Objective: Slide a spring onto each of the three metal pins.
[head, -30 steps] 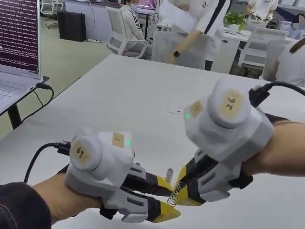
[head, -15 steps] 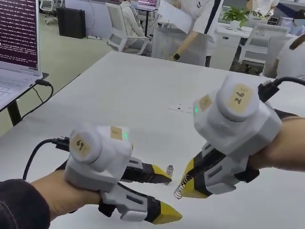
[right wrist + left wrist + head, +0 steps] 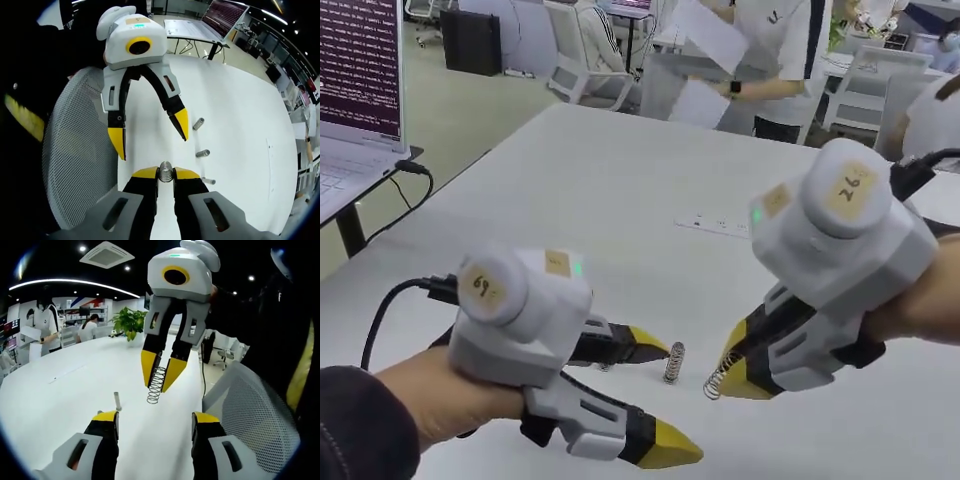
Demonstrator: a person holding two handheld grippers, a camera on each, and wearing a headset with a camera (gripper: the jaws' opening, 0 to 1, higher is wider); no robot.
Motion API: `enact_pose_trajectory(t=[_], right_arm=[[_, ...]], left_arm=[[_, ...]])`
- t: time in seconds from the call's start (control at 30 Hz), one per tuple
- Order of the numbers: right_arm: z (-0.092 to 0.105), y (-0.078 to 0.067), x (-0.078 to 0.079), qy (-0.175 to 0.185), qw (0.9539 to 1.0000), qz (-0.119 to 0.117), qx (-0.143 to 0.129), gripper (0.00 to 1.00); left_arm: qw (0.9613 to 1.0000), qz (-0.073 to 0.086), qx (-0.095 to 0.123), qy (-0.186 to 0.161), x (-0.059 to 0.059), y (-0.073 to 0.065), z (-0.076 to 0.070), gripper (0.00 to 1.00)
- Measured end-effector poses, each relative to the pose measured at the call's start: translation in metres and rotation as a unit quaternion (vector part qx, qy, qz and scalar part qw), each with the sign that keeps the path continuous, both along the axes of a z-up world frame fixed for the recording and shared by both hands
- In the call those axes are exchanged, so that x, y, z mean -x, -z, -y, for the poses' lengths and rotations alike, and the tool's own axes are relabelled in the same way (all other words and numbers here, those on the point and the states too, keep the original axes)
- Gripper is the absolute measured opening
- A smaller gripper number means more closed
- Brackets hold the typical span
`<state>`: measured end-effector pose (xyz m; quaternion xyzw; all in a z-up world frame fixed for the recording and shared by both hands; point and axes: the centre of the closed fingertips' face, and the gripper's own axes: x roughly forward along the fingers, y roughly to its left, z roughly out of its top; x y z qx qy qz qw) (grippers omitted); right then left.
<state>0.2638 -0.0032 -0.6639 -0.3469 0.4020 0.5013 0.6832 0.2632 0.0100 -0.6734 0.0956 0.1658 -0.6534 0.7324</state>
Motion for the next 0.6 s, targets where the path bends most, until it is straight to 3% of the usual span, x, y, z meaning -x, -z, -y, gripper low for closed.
enact_pose_trajectory(t=[0.13, 0.4, 0.6], right_arm=[[0.002, -0.001, -0.001, 0.003, 1.0000, 0.001, -0.001, 0.08], [0.009, -0.005, -0.005, 0.011, 0.9999, 0.004, 0.000, 0.08], [0.008, -0.006, -0.008, 0.013, 0.9999, 0.006, 0.000, 0.08]], left_arm=[[1.0000, -0.002, 0.001, -0.004, 0.001, -0.003, -0.002, 0.57], [0.9997, 0.013, 0.016, -0.017, -0.001, -0.020, -0.010, 0.58], [0.9993, 0.018, 0.017, -0.026, -0.002, -0.020, -0.015, 0.59]])
